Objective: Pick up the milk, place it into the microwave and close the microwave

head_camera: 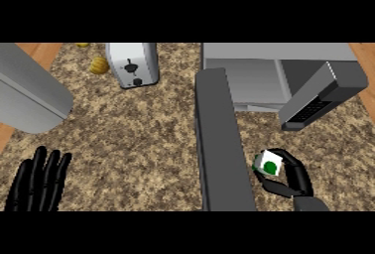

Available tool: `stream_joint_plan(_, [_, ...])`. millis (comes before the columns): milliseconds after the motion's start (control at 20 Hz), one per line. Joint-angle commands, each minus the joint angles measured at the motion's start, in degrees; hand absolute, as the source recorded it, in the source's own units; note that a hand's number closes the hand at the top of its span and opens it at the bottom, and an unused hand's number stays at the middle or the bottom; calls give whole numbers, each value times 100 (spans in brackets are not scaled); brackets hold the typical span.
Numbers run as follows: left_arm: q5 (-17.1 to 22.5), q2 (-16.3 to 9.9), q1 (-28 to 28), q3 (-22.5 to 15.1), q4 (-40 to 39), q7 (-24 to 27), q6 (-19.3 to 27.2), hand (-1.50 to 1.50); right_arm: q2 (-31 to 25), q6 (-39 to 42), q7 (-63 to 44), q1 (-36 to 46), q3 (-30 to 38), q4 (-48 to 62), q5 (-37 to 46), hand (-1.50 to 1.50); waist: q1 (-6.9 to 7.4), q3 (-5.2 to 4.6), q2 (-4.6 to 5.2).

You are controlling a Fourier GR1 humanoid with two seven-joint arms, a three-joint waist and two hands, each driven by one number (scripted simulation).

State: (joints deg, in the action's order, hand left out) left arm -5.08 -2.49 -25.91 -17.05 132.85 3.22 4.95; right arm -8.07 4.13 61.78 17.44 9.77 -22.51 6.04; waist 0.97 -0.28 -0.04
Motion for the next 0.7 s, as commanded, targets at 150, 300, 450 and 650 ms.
stream_joint_plan(150, [102,1,79,110,-3,-39,10,-150,326,961,705,38,-374,-169,59,150,-37,36,15])
stream_joint_plan(300, [162,24,164,210,25,-162,64,-150,129,1224,699,-132,-412,-561,-74,150,-95,32,4])
stream_joint_plan(450, [76,-82,-513,-19,514,-59,19,-150,-81,1200,974,-750,-406,-818,-172,150,-63,30,-20])
stream_joint_plan(650, [94,-108,-282,75,341,-111,-2,-150,15,919,907,-912,-426,-1051,-252,150,-84,31,-8])
